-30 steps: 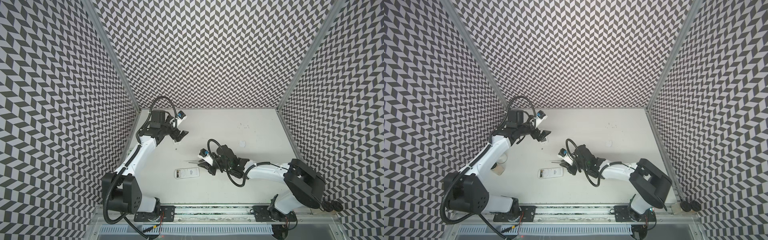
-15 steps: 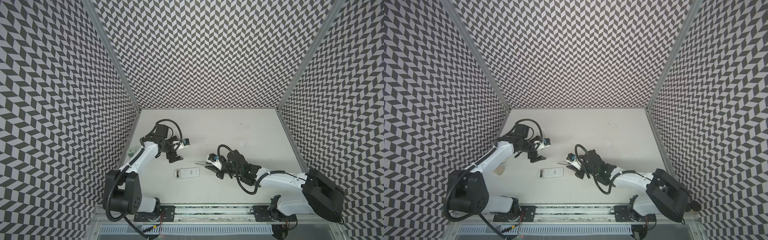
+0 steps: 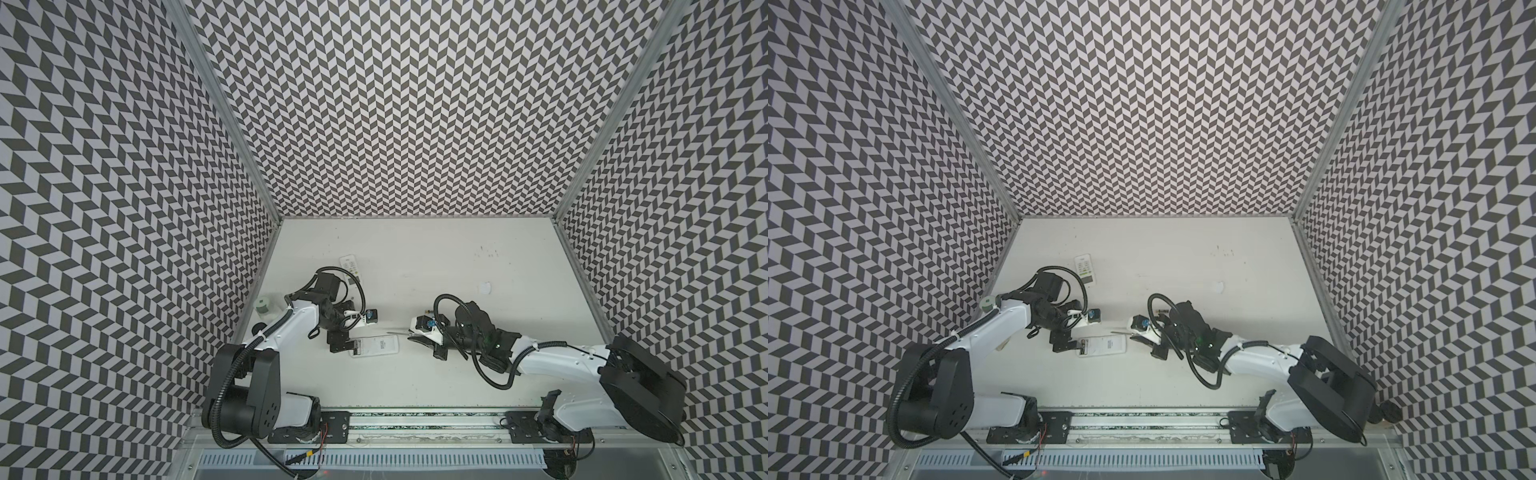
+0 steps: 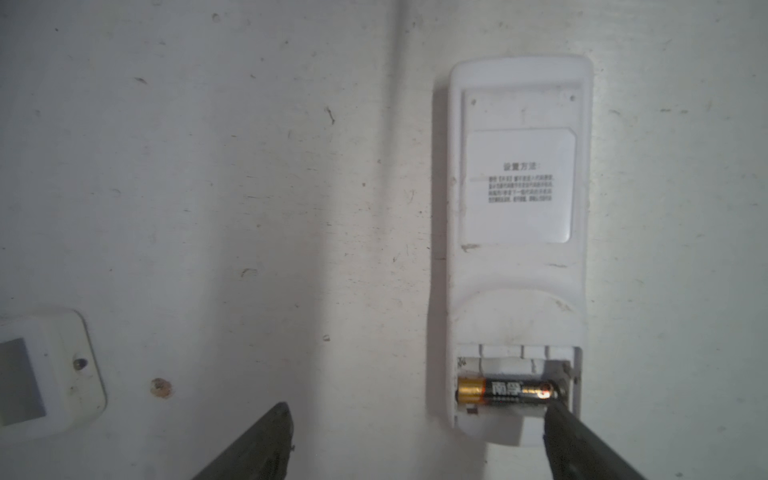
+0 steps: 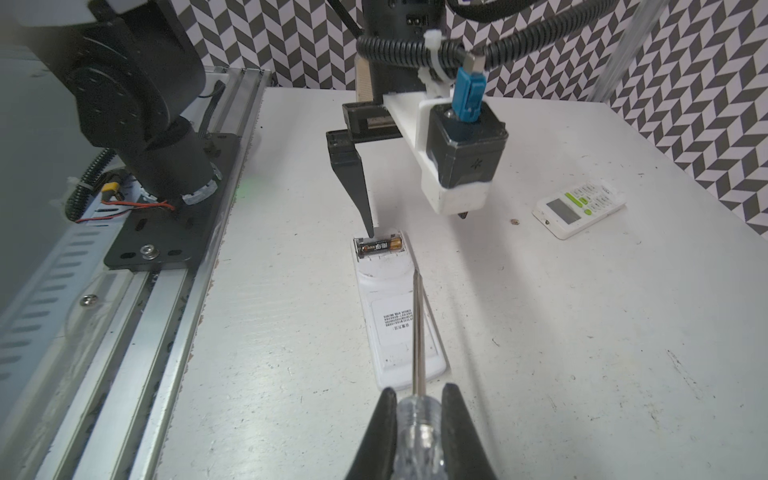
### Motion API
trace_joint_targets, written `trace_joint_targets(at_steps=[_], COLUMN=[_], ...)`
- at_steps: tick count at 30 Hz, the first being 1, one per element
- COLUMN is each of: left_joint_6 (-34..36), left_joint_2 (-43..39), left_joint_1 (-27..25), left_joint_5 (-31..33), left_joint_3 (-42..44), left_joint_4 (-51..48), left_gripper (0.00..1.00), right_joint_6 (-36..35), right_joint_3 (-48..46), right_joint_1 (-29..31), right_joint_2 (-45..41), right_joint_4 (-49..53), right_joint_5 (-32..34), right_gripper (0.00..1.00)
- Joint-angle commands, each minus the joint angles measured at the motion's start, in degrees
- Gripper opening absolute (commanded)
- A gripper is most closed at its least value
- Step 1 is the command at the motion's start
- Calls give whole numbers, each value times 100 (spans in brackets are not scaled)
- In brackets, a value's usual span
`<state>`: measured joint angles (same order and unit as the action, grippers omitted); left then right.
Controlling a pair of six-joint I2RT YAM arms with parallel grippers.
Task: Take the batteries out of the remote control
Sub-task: 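Lower the open left gripper over the remote's battery end, then grasp the remote's battery end with the left gripper while the right gripper approaches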
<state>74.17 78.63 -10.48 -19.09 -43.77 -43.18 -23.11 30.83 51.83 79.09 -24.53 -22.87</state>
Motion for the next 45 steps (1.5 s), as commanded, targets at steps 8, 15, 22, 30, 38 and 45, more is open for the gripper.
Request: trace_joint_targets(at_steps=[8, 15, 22, 30, 38, 45], left_joint_6=[322, 259, 131, -61, -489, -869], left_joint_2=[-19, 57, 61, -34, -131, -366], left_joint_1=[-103, -117, -183, -306, -275, -472], left_joint_5=[68, -15, 97, 178, 473, -77], left_joint_3=[367, 501, 492, 172, -249, 212], left_joint_4=[-45, 328, 169, -332, -625, -341], left_gripper=[95, 88, 87, 91, 99, 100], right_joint_6=[-996, -1793, -1667, -609, 913, 2077], right_joint_3=[-300, -447, -300, 30, 374, 772], right_joint_1=[183, 448, 464, 385, -91, -776], right_joint_2=[121, 146, 50, 120, 165, 364], right_joint_4=[-969, -1228, -950, -267, 361, 926], right_joint_5=[-61, 698, 1031, 570, -468, -1496], right_gripper=[0, 0, 0, 0, 0, 0])
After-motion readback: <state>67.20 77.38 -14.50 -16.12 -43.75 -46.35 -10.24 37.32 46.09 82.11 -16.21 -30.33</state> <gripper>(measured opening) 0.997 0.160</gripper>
